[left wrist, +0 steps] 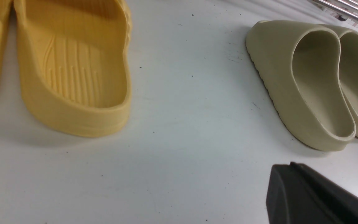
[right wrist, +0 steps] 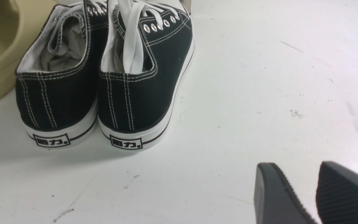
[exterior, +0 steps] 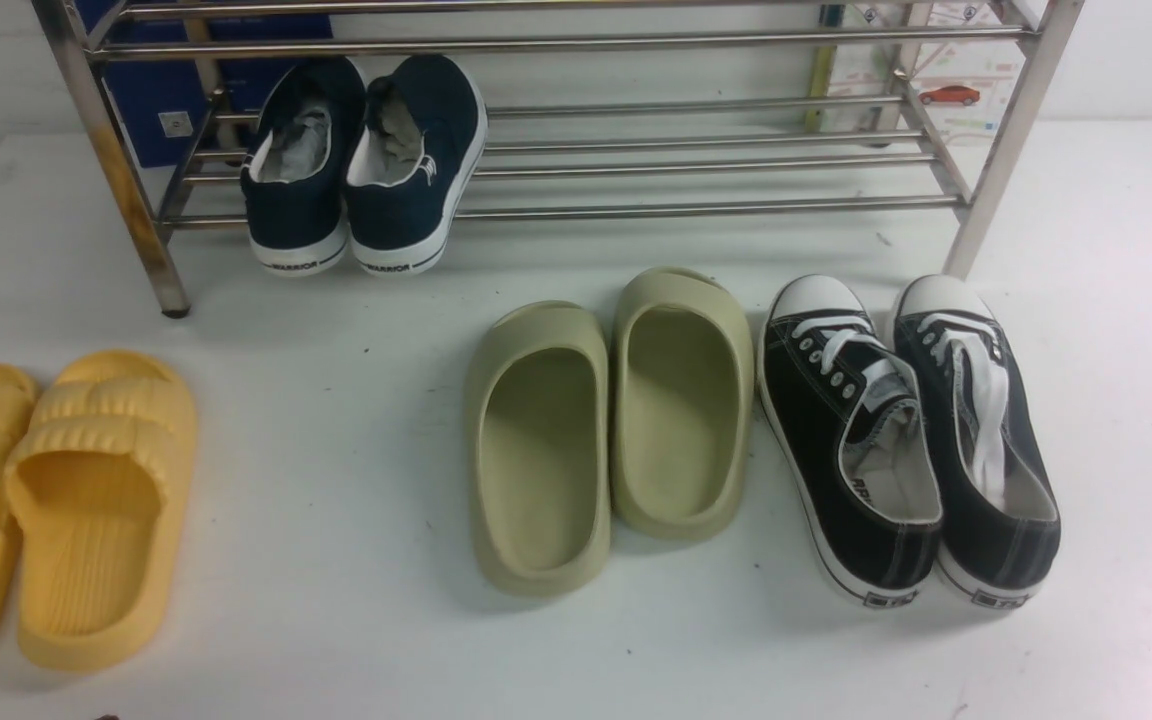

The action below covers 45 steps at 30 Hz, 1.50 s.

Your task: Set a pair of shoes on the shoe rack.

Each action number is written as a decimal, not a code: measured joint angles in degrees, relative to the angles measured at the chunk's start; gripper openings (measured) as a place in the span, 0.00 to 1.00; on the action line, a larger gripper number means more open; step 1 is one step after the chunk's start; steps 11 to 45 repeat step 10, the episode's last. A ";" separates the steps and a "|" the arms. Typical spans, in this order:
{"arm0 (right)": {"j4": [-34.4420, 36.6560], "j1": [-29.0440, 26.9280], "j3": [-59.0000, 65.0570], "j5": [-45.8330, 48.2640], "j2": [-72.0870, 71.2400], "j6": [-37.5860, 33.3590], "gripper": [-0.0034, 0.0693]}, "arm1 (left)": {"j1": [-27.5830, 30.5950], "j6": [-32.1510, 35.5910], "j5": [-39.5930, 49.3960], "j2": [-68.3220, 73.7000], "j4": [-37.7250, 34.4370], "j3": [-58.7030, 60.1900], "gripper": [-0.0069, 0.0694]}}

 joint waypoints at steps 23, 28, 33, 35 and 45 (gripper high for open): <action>0.00 0.00 0.00 0.00 0.00 0.00 0.39 | 0.00 0.00 0.00 0.00 -0.05 0.00 0.10; 0.00 0.00 0.00 0.00 0.00 0.00 0.39 | 0.00 0.00 0.00 0.00 -0.05 0.00 0.10; 0.00 0.00 0.00 0.00 0.00 0.00 0.39 | 0.00 0.00 0.00 0.00 -0.05 0.00 0.10; 0.00 0.00 0.00 0.00 0.00 0.00 0.39 | 0.00 0.00 0.00 0.00 -0.05 0.00 0.10; 0.00 0.00 0.00 0.00 0.00 0.00 0.39 | 0.00 0.00 0.00 0.00 -0.05 0.00 0.10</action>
